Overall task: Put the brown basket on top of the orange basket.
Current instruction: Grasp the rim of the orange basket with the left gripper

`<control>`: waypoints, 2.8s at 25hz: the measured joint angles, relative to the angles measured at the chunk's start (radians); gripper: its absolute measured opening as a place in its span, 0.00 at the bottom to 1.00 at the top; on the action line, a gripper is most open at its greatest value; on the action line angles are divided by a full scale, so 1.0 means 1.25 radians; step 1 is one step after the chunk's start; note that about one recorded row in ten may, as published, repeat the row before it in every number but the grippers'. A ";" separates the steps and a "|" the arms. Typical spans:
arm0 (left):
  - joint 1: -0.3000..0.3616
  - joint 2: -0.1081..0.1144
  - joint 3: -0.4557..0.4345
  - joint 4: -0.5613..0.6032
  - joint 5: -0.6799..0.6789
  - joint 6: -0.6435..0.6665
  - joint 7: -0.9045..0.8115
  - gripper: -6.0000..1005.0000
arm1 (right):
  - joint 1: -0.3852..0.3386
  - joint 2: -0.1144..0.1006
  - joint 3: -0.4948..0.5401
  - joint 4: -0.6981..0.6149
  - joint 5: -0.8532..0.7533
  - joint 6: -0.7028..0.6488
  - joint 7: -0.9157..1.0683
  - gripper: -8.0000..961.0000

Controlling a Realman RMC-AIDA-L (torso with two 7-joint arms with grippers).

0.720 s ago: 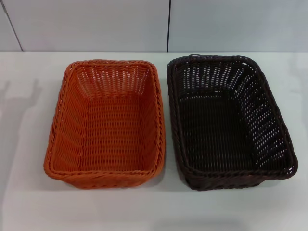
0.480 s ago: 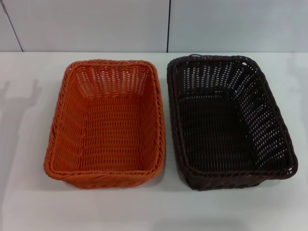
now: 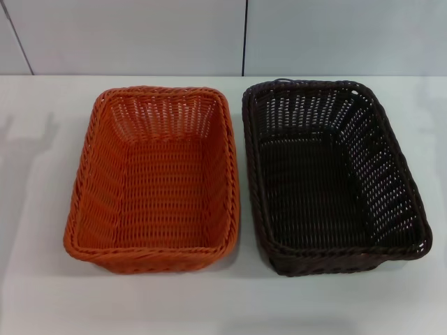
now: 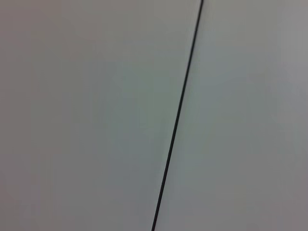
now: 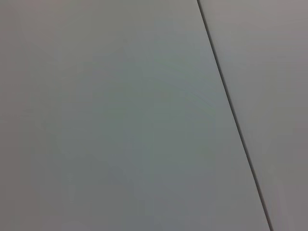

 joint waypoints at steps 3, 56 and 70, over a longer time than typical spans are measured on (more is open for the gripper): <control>-0.001 0.009 0.014 0.032 0.006 -0.075 -0.059 0.84 | 0.000 0.000 0.000 0.001 0.000 0.000 0.000 0.65; -0.210 0.018 -0.093 0.828 2.100 0.222 -1.958 0.84 | 0.010 -0.046 0.000 -0.028 0.000 -0.155 0.004 0.64; -0.207 0.012 -0.092 0.752 2.101 0.177 -1.957 0.83 | 0.029 -0.047 -0.004 -0.032 0.000 -0.145 -0.002 0.64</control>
